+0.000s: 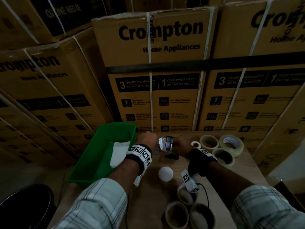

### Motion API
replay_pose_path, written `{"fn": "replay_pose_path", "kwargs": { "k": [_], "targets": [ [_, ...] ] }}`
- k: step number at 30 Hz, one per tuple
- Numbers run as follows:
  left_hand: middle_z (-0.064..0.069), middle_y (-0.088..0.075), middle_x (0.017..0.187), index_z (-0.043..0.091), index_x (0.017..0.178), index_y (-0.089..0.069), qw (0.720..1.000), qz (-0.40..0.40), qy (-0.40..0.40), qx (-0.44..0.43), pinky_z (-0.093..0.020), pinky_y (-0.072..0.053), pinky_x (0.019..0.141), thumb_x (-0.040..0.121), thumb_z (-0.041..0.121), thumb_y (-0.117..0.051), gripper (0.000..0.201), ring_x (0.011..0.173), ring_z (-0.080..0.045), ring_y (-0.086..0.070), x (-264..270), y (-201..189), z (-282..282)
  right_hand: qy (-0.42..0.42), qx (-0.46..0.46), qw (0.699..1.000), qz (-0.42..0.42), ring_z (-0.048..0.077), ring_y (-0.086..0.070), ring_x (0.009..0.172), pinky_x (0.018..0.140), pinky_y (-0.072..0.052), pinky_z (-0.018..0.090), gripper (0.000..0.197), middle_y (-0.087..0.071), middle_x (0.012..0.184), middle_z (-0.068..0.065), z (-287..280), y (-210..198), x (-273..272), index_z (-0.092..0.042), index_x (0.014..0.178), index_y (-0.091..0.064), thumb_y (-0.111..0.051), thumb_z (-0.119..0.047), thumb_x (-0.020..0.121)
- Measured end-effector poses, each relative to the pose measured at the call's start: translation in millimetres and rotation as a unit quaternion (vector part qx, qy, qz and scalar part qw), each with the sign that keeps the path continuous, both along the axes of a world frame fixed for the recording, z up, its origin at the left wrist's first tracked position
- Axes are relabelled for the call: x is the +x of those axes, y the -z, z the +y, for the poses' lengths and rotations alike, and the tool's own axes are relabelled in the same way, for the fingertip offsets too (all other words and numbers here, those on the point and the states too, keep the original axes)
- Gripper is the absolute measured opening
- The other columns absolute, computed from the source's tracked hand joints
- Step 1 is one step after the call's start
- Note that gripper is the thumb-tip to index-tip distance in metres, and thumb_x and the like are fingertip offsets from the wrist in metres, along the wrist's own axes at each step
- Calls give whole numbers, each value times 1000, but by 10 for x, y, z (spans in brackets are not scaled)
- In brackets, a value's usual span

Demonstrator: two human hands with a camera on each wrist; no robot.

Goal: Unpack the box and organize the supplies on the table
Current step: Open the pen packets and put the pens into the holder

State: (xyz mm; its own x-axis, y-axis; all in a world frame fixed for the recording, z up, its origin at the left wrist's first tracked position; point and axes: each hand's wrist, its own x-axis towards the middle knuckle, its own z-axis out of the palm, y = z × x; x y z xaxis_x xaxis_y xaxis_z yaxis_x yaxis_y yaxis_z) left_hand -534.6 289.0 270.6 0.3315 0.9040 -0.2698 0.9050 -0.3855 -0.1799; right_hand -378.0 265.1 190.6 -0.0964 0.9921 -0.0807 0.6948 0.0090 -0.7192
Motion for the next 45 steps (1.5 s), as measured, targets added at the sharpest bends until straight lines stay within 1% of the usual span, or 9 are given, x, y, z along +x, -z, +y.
{"fn": "replay_pose_path", "kwargs": {
  "k": [7,10,13,16,20,33,37,41,45],
  "targets": [
    [-18,-62,125,2,119,-62,1000,-21,-18,-6,-40,-51,93,97,4,-39,32,115,-33,-61,-101,27,118,33,3,995,89,-3,-61,76,70,-50,20,11,-67,82,-13,-1,-224,352,-13,92,-72,-66,-7,85],
    [-18,-62,126,5,121,-62,999,-25,-24,-7,-40,-51,93,95,2,-40,34,115,-34,-61,-139,62,145,87,17,993,74,9,-63,71,74,-53,36,24,-66,71,-10,47,-428,624,-22,74,-67,-63,-2,85],
    [-17,-61,127,4,122,-62,999,-20,-30,-9,-40,-51,92,94,1,-41,34,115,-33,-61,-150,98,142,186,69,979,44,26,-62,78,76,-54,40,10,-65,76,9,102,-615,825,-7,78,-68,-61,-6,86],
    [-17,-62,125,4,120,-63,999,-29,-36,-8,-39,-51,91,95,2,-44,32,115,-32,-61,-140,137,134,220,104,970,-20,17,-60,83,71,-43,26,11,-65,85,2,131,-645,820,-10,88,-71,-60,-11,85],
    [-16,-64,122,4,117,-64,999,-35,-39,-8,-38,-51,90,95,3,-44,30,113,-31,-62,-147,172,137,167,42,981,-93,22,-65,90,74,-51,30,14,-71,93,6,227,-423,576,-11,90,-73,-60,-11,83],
    [-16,-65,119,6,116,-65,1000,-17,-26,4,-38,-53,89,96,6,-44,29,110,-31,-64,-183,234,156,97,-61,983,-147,28,-63,103,73,-44,27,18,-67,103,14,503,-175,266,-2,97,-69,-53,-11,92],
    [-15,-66,117,6,114,-66,999,-17,-32,7,-39,-54,88,95,4,-46,28,108,-31,-65,-190,230,149,120,-78,975,-171,29,-56,117,90,-47,32,33,-60,125,14,528,-111,297,-7,121,-60,-59,-9,89],
    [-16,-66,117,6,113,-66,999,-20,-35,4,-40,-54,88,92,2,-49,28,107,-33,-65,-168,217,134,150,-41,971,-181,31,-57,112,90,-48,35,32,-59,123,15,458,-3,314,-9,118,-62,-60,-11,86],
    [-16,-64,121,5,116,-64,999,-7,-31,-3,-39,-53,90,94,3,-46,29,111,-32,-63,-96,163,105,166,15,985,-52,23,-62,89,75,-51,31,17,-65,96,7,339,15,248,-13,96,-65,-53,-6,87]
  ]
}}
